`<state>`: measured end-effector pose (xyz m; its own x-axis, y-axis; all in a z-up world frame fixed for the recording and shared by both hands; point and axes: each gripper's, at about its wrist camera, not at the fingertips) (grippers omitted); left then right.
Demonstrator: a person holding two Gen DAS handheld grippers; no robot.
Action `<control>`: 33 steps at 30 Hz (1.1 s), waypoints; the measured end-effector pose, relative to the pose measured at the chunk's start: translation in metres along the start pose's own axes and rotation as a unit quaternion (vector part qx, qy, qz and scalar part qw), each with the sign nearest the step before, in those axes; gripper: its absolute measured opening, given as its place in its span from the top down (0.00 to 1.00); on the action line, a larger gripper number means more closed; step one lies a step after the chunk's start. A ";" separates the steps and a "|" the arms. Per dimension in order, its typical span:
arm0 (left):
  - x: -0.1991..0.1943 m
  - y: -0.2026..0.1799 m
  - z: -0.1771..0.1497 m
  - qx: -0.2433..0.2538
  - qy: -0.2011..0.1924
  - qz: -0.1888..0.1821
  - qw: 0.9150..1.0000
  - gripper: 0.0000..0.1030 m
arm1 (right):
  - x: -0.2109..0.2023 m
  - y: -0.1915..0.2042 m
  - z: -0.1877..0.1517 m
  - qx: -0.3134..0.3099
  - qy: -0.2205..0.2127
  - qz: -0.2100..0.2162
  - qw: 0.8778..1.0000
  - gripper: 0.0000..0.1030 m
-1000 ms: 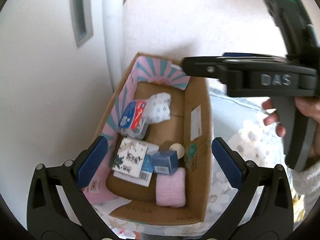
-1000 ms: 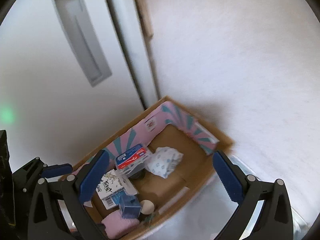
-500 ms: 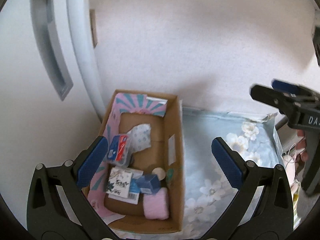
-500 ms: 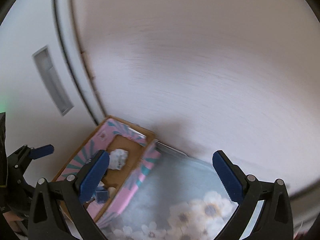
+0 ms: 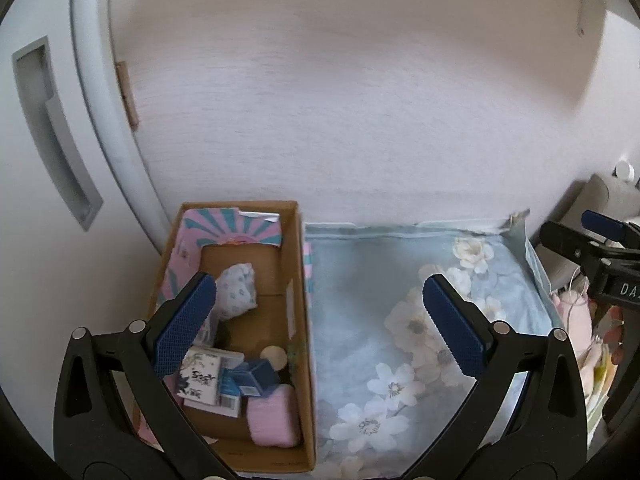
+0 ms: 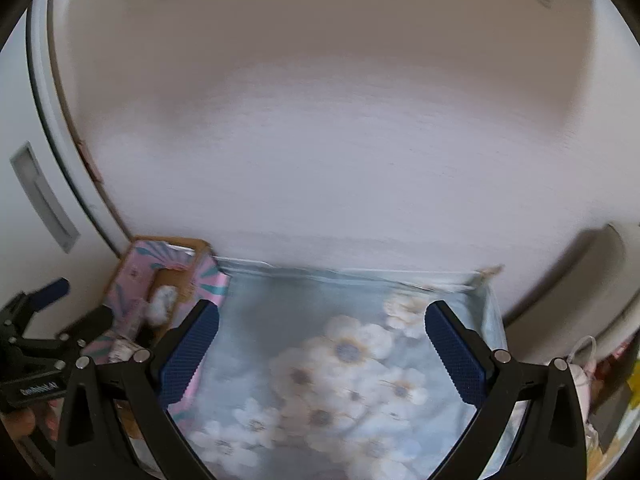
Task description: Organize objects
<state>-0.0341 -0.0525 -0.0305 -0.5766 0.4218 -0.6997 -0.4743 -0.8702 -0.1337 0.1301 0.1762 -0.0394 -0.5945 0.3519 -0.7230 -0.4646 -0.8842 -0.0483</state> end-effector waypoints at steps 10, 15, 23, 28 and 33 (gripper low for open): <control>0.002 -0.018 -0.008 0.013 -0.005 -0.013 1.000 0.00 | -0.001 -0.021 -0.031 0.039 0.009 -0.015 0.999 0.00; 0.001 -0.020 -0.006 0.015 -0.009 -0.013 1.000 0.00 | -0.001 -0.022 -0.031 0.041 0.005 -0.018 0.999 0.00; 0.002 -0.024 -0.005 0.019 -0.009 -0.012 1.000 0.00 | 0.001 -0.021 -0.030 0.037 0.006 -0.014 0.999 0.00; 0.001 -0.026 -0.004 0.020 -0.010 -0.010 1.000 0.00 | -0.001 -0.021 -0.030 0.039 0.003 -0.017 0.999 0.00; 0.001 -0.028 -0.004 0.023 -0.010 -0.011 1.000 0.00 | 0.000 -0.022 -0.029 0.037 0.003 -0.017 0.999 0.00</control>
<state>-0.0184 -0.0286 -0.0301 -0.5785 0.4462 -0.6828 -0.5164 -0.8484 -0.1168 0.1596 0.1866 -0.0587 -0.5734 0.3795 -0.7261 -0.5326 -0.8461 -0.0215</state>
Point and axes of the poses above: each gripper's, at about its wrist camera, not at the fingertips, and x roughly the way its jaws point, y to its left, z to its top, and after that the axes turned 5 degrees about -z, right-handed
